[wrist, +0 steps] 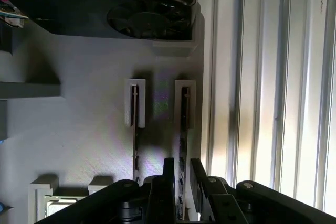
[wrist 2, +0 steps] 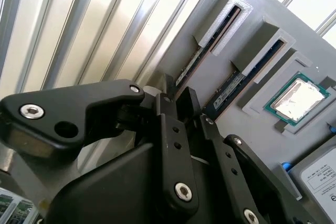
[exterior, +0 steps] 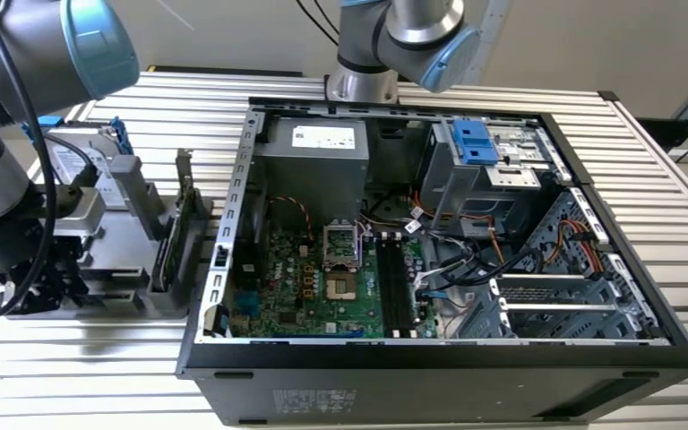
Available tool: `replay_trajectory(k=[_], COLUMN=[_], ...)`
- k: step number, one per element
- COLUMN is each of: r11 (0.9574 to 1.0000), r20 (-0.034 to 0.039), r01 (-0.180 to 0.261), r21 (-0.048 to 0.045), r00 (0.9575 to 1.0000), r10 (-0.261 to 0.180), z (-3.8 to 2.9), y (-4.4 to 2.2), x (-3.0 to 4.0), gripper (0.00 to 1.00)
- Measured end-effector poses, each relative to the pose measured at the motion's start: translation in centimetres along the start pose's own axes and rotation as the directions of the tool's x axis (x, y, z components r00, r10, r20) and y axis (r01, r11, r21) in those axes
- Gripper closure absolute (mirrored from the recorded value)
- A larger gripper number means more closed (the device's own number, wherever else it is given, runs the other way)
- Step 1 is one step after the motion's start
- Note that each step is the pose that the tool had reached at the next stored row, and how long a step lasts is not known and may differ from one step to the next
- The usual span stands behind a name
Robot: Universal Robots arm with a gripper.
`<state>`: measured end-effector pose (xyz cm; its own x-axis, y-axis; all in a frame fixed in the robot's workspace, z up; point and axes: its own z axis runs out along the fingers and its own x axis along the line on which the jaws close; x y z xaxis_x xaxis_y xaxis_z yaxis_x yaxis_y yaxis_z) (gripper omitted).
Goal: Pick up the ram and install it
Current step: 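Pick up the ram and move it above insertion slot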
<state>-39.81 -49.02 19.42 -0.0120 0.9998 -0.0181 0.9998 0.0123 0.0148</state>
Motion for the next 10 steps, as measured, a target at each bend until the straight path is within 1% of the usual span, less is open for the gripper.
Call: replay_trajectory(k=[4, 5, 10], r11=[1.0000, 1.0000, 1.0000], r20=[0.0001, 0.0000, 0.0001], r01=[0.000, 0.000, 0.000], r21=[0.0000, 0.0000, 0.0001], r00=[1.0000, 1.0000, 1.0000], r10=[0.000, 0.000, 0.000], z=[0.00, 0.00, 0.00], y=[0.00, 0.00, 0.00], x=[0.01, 0.01, 0.01], gripper=[0.00, 1.00, 1.00])
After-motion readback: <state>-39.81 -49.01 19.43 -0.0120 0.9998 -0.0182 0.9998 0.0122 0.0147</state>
